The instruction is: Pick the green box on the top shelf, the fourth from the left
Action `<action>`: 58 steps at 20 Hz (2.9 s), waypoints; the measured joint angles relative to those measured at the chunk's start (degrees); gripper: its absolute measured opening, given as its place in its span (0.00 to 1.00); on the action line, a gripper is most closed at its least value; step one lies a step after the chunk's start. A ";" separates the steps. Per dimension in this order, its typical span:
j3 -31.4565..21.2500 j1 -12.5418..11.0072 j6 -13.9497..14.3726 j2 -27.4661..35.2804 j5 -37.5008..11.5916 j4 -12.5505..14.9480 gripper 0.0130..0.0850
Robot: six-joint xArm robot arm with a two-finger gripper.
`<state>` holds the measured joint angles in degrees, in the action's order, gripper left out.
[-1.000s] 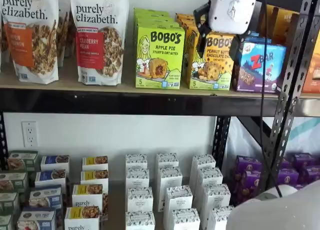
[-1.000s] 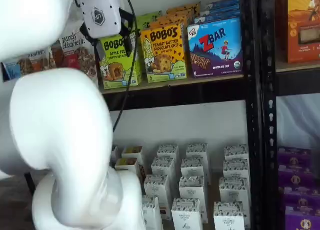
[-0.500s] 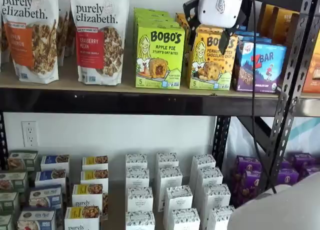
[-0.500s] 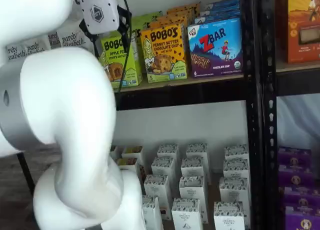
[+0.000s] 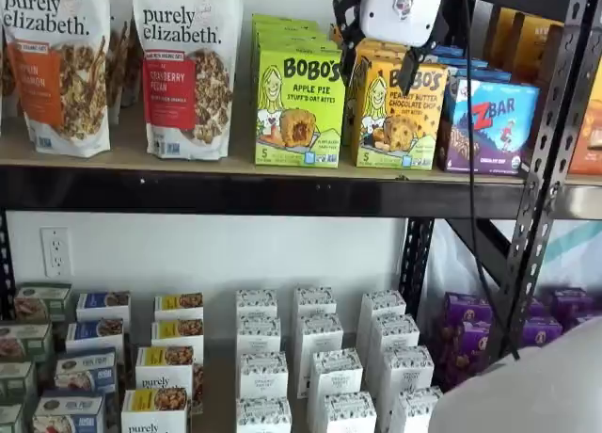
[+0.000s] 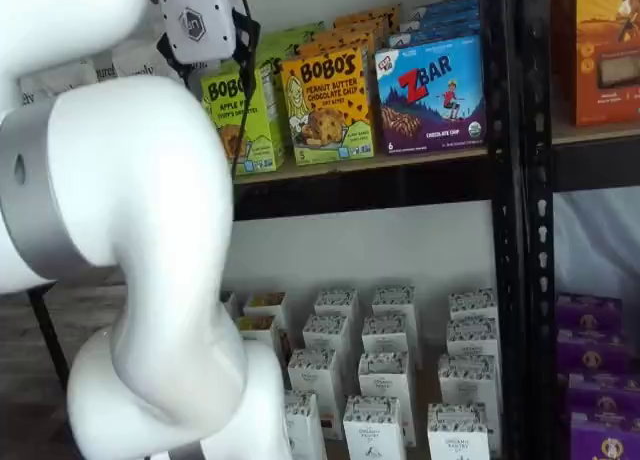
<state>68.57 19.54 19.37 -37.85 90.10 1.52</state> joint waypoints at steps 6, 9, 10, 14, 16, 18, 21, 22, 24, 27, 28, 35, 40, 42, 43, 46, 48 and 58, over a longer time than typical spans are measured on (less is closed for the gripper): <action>0.83 1.17 1.09 1.04 -0.57 1.92 1.00; 2.03 1.29 1.27 2.19 0.84 1.53 1.00; 2.16 1.38 1.37 2.34 0.96 1.45 1.00; 1.01 4.05 3.90 1.96 -0.80 5.55 1.00; 1.08 5.23 5.09 2.32 -0.51 7.03 1.00; 1.41 5.77 5.64 2.84 0.22 7.32 1.00; 0.39 5.88 5.88 2.45 -1.64 6.70 1.00; 0.05 5.87 5.95 2.28 -2.42 6.70 1.00; -0.58 6.32 6.52 2.03 -4.25 7.74 1.00; -0.97 5.98 6.31 2.03 -6.54 7.63 1.00; -0.92 5.64 5.95 2.20 -7.13 7.06 1.00; -0.52 4.49 4.71 3.88 -11.59 5.30 1.00; 1.62 3.94 3.92 6.56 -11.98 3.36 1.00; 2.60 3.64 3.46 7.68 -11.79 2.11 1.00; 3.10 3.55 3.30 8.21 -11.64 1.65 1.00; 4.24 3.35 2.98 9.40 -11.66 0.79 1.00; 5.13 3.20 2.74 10.21 -11.53 0.25 1.00; 10.73 2.82 2.47 14.41 -7.28 -1.02 1.00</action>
<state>79.30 22.36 21.84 -23.44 82.82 0.50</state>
